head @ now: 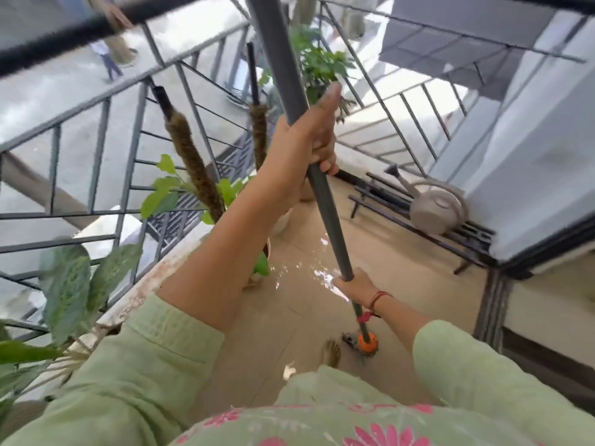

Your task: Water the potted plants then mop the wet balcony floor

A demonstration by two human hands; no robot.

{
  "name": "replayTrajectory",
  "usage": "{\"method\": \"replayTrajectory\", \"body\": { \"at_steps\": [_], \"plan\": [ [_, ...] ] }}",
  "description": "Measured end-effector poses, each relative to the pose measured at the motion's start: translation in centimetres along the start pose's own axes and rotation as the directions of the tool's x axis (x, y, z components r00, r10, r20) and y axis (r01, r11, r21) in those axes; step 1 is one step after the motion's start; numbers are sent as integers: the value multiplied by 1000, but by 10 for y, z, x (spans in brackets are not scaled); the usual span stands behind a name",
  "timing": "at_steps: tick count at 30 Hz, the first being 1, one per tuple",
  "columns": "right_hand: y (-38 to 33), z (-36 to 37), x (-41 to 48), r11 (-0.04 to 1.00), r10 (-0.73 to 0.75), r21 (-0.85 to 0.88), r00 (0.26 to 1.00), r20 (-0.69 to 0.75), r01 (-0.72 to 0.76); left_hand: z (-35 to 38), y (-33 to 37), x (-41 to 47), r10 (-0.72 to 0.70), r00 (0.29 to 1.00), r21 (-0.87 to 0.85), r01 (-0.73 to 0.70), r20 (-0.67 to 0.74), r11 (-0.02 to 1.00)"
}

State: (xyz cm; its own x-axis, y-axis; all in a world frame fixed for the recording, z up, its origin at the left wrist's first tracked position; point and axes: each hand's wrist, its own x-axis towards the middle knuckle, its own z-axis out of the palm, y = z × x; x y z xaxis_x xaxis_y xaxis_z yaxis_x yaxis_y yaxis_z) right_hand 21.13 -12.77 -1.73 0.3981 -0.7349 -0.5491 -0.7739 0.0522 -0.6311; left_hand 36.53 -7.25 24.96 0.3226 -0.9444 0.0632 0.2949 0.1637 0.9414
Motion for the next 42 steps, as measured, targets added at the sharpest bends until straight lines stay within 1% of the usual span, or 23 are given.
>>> {"method": "replayTrajectory", "body": {
  "at_steps": [1,5,7,9,11,14,16,18,20,22,24,25,27,30,32,33,35,37,38,39,40,42],
  "plan": [
    [-9,-6,19,1000,-16,-3,1000,20,16,-4,0,14,7,1000,18,-6,-29,1000],
    [-40,-27,79,1000,11,-25,998,59,-10,-12,4,69,23,995,67,-16,-102,998],
    [-62,-37,109,997,0,-79,994,105,9,-22,7,96,48,987,68,-37,-157,997],
    [-87,-44,139,984,-27,-168,982,188,59,-35,8,120,66,973,63,-53,-222,997],
    [-111,-49,162,959,-75,-248,965,251,139,-51,10,140,90,961,62,-77,-261,995],
    [-144,-54,204,927,-141,-287,934,329,241,-80,12,174,127,945,84,-106,-302,991],
    [-167,-60,232,913,-185,-288,923,338,288,-94,13,197,157,943,119,-127,-293,985],
    [-188,-66,262,913,-241,-257,926,290,318,-105,17,223,173,946,131,-142,-273,981],
    [-209,-75,285,897,-263,-292,932,250,331,-114,20,248,220,949,156,-187,-226,970],
    [-224,-87,310,894,-259,-304,933,250,330,-122,20,274,245,961,183,-220,-130,958],
    [-236,-100,335,909,-262,-265,936,237,321,-126,21,300,260,965,215,-251,-15,944],
    [-240,-106,345,913,-266,-252,936,231,322,-128,20,310,259,966,227,-257,21,939],
    [-247,-120,365,915,-275,-241,938,213,323,-131,19,332,239,970,232,-242,41,942],
    [-259,-141,392,884,-303,-294,925,229,363,-136,6,356,230,973,265,-224,9,938],
    [-267,-158,410,859,-322,-326,911,258,396,-135,-7,371,213,977,315,-191,-35,930],
    [-270,-166,418,846,-329,-338,903,277,412,-134,-16,379,181,982,337,-153,-55,929],
    [-272,-175,436,835,-332,-344,891,309,430,-133,-34,392,109,989,372,-66,-96,926],
    [-273,-183,452,803,-342,-365,866,364,471,-134,-61,407,28,984,431,52,-177,901],
    [-273,-187,459,787,-326,-391,860,393,478,-135,-78,413,-23,978,461,119,-207,879],
    [-270,-189,468,758,-319,-411,838,443,506,-135,-94,417,-90,969,484,193,-229,854],
    [-268,-189,473,740,-282,-441,830,481,507,-136,-110,419,-145,956,488,257,-256,834],
    [-262,-189,488,716,-203,-491,820,535,497,-139,-136,427,-200,923,466,344,-330,815]
  ]
}}
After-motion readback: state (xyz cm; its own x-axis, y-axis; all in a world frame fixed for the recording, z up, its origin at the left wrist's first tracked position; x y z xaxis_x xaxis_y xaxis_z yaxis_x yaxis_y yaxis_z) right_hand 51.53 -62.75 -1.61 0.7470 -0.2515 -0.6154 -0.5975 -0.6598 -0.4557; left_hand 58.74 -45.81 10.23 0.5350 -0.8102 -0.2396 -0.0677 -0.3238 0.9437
